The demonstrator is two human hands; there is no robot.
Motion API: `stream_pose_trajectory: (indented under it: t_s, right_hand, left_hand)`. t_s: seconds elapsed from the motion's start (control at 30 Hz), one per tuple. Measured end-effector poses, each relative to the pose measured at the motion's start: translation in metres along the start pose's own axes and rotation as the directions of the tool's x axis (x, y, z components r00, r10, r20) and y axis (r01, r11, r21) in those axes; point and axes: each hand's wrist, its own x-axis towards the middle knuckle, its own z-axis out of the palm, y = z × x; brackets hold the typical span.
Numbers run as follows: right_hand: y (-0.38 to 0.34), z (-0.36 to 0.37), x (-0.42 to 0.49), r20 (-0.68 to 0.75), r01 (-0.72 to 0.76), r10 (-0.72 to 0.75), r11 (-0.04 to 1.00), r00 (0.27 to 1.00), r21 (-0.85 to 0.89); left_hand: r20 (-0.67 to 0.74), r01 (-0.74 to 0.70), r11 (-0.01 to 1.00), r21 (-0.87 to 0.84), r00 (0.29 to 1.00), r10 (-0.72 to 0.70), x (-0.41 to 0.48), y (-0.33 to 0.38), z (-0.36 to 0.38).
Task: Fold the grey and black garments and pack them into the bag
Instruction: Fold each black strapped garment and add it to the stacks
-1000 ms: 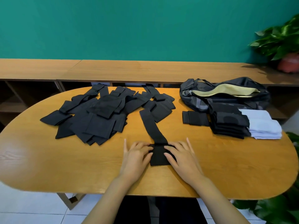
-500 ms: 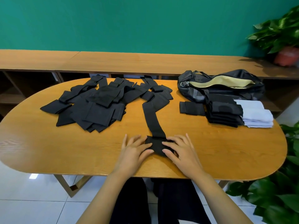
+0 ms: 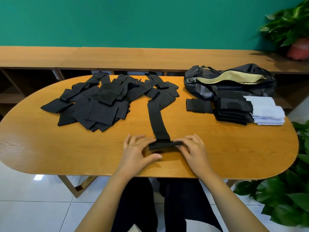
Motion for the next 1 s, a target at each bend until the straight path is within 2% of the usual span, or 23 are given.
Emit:
stream_pose_trajectory:
  t_s: [0.13, 0.3, 0.57, 0.87, 0.93, 1.0]
  right_hand:
    - [-0.003, -0.001, 0.001, 0.054, -0.14, 0.137, 0.988, 0.989, 0.062]
    - [-0.009, 0.0, 0.009, 0.085, -0.214, 0.205, 0.97, 0.975, 0.115]
    - [-0.019, 0.013, 0.027, 0.041, -0.264, 0.263, 0.965, 0.964, 0.011]
    - [-0.02, 0.02, 0.031, -0.001, -0.256, 0.259, 0.958, 0.966, -0.129]
    - [-0.018, 0.019, 0.03, -0.008, -0.219, 0.22, 0.962, 0.975, -0.164]
    - [-0.016, 0.017, 0.028, 0.022, -0.153, 0.161, 0.966, 0.987, -0.208]
  left_hand:
    - [-0.024, 0.052, 0.997, -0.062, 0.998, -0.054, 0.003, 0.0, -0.001]
    - [-0.089, 0.188, 0.974, -0.123, 0.976, -0.199, 0.007, 0.003, -0.001]
    - [-0.24, 0.392, 0.913, -0.113, 0.881, -0.408, 0.014, 0.011, 0.002]
    - [-0.263, 0.432, 0.9, 0.058, 0.876, -0.404, 0.015, 0.014, 0.002]
    - [-0.264, 0.374, 0.923, 0.09, 0.903, -0.34, 0.015, 0.011, 0.001]
    - [-0.24, 0.243, 0.959, 0.145, 0.949, -0.204, 0.013, 0.006, 0.001]
